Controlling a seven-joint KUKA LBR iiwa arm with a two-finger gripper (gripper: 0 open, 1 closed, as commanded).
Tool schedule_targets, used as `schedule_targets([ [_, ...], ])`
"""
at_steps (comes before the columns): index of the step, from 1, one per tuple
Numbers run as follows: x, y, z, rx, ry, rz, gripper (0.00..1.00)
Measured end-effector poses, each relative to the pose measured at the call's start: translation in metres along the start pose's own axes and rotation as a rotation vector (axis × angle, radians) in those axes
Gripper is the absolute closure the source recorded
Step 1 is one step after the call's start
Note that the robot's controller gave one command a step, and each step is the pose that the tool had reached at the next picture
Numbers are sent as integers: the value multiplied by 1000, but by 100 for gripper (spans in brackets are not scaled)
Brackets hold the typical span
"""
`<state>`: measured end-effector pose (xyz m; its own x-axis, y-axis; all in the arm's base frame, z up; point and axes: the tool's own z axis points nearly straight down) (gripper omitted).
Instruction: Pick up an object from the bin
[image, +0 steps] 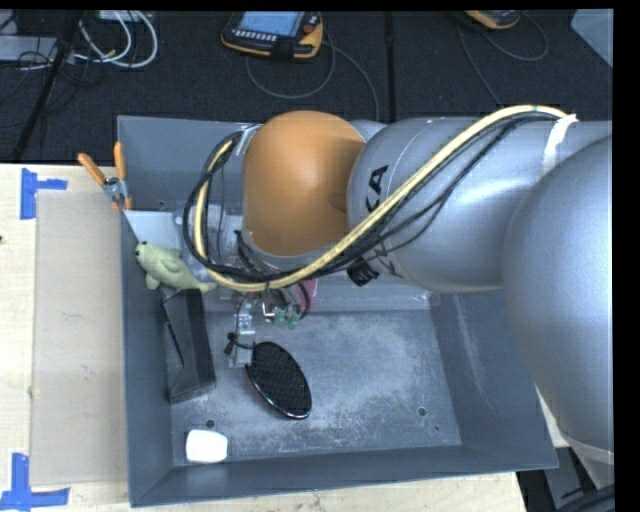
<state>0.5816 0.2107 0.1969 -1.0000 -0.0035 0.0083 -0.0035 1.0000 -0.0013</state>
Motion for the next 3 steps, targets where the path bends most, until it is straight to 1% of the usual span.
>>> schedule_targets([
  [1, -2, -1, -5, -1, -7, 4, 0],
  [2, 24, -9, -26, 2, 4, 5, 0],
  [3, 32, -11, -37, 2, 4, 6, 0],
])
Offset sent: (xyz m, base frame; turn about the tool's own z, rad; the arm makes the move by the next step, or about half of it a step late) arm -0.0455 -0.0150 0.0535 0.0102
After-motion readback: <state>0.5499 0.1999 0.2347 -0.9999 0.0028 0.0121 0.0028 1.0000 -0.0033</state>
